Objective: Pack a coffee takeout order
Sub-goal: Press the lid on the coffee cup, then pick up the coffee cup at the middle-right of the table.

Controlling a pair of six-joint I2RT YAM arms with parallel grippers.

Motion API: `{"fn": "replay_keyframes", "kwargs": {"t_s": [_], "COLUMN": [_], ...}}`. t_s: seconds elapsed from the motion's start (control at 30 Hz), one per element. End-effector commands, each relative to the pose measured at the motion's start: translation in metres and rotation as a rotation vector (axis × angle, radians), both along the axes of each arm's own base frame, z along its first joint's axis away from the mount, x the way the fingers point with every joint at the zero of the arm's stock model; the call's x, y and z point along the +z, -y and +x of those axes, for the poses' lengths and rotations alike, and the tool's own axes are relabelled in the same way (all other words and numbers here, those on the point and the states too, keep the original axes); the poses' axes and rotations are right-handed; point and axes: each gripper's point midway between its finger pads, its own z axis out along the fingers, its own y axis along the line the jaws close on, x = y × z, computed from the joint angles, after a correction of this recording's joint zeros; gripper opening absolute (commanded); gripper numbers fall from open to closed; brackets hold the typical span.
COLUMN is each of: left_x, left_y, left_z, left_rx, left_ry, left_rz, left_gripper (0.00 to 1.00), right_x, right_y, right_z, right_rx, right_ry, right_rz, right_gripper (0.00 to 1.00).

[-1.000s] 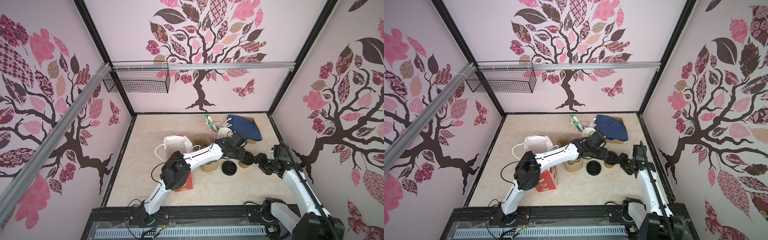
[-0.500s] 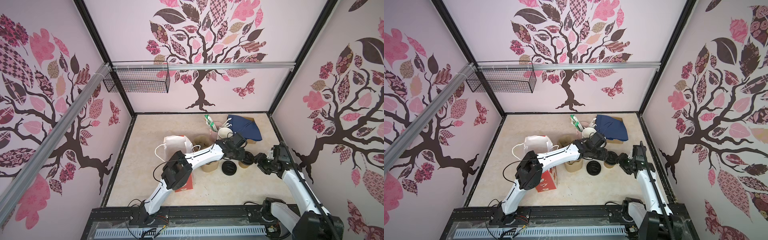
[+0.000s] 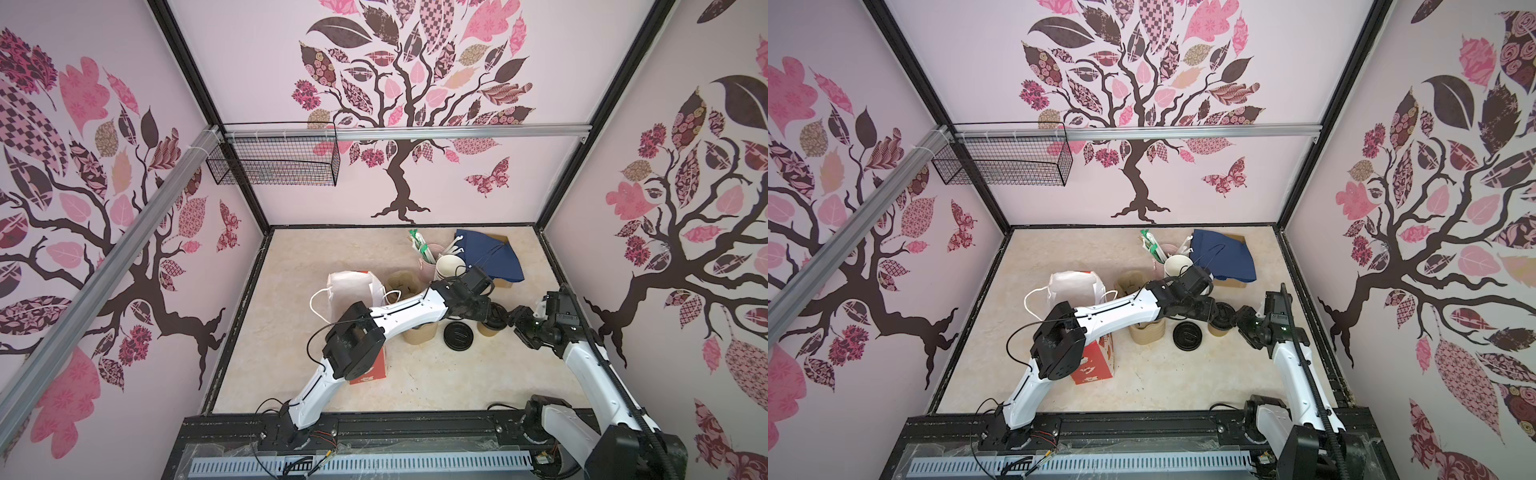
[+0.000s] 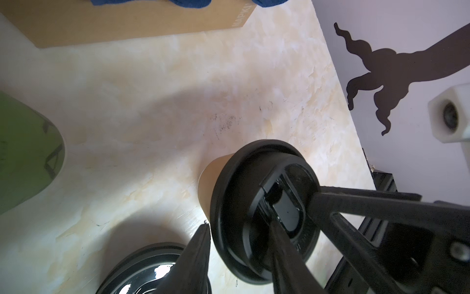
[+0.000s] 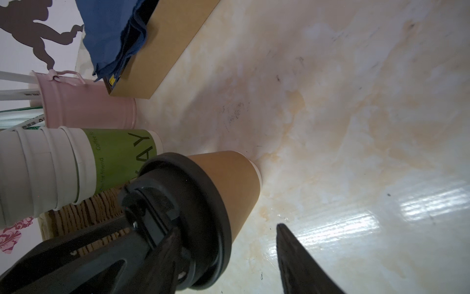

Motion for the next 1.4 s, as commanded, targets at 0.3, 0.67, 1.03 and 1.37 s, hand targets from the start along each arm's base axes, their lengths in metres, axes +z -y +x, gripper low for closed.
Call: {"fn": "replay_keyframes", "kwargs": {"t_s": [0.3, 0.67, 1.03, 1.37], "left_x": [0.051, 0.158, 0.3, 0.335], "left_y": [0.012, -0.009, -0.14, -0.284], "left_z": [0.006, -0.007, -0.033, -0.036], "left_rx": [-0.038, -0.037, 0.132, 0.361], "left_ry": [0.066, 0.284, 0.58, 0.729], "left_rz": [-0.056, -0.14, -0.22, -0.098], "left_gripper": [0.5, 0.63, 0.68, 0.79], "right_x": [0.03, 0.071, 0.101, 0.069], "right_y": [0.003, 0.012, -0.018, -0.036], "right_z": [0.004, 0.008, 0.019, 0.02], "right_rx": [0.028, 0.051, 0.257, 0.412], "right_ry": [0.021, 0.07, -0.008, -0.145], "right_rz": [-0.042, -0.213, -0.45, -0.494], "right_gripper": [0.66, 0.75, 0.91, 1.0]}}
